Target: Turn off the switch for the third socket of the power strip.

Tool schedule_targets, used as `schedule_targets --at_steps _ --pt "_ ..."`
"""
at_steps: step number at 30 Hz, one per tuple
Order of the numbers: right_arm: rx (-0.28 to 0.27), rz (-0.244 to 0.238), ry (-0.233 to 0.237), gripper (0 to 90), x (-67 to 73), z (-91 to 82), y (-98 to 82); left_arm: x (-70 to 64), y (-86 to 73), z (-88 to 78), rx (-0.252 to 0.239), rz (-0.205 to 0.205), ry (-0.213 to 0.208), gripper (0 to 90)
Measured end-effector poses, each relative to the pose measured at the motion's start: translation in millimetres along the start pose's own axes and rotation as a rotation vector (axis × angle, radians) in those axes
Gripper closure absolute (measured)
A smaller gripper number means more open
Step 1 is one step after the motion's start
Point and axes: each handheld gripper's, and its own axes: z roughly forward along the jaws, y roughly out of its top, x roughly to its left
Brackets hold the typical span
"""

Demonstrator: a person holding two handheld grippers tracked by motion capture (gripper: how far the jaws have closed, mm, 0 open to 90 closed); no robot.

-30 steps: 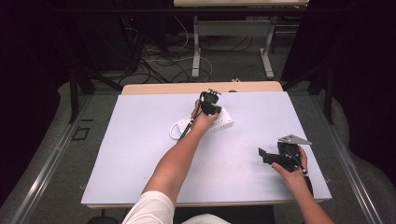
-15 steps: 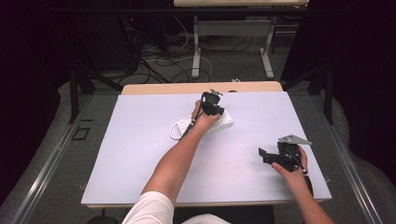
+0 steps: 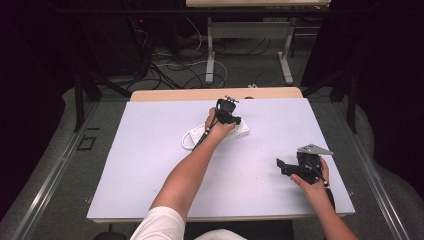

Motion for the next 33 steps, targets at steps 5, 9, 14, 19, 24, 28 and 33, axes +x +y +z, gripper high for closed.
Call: schedule_targets --at_steps 5,9,14,19,24,28,33 --pt "0.002 -0.001 0.0 13.0 0.7 0.2 0.1 -0.7 1.5 -4.6 0.004 0.006 0.012 44.6" --pt "0.001 -0.012 -0.002 13.0 0.5 0.5 0.0 -1.5 2.8 -7.4 -0.008 -0.003 -0.004 41.9" --pt "0.0 -0.013 0.001 13.0 1.0 0.8 0.1 -3.6 4.8 -13.0 -0.018 -0.007 -0.014 40.3" --pt "0.0 -0.013 0.001 13.0 1.0 0.8 0.1 -6.3 7.2 -21.4 -0.022 -0.01 -0.026 40.2" --pt "0.0 -0.014 0.001 13.0 1.2 1.0 0.2 -8.5 8.6 -27.7 -0.011 -0.03 -0.046 32.4" --pt "-0.001 -0.011 0.0 13.0 1.8 0.7 0.4 -9.5 9.0 -31.6 -0.004 -0.044 -0.049 25.0" --pt "-0.006 -0.006 -0.005 13.0 2.7 1.0 0.4 -10.1 8.4 -38.1 0.014 -0.067 -0.066 15.6"
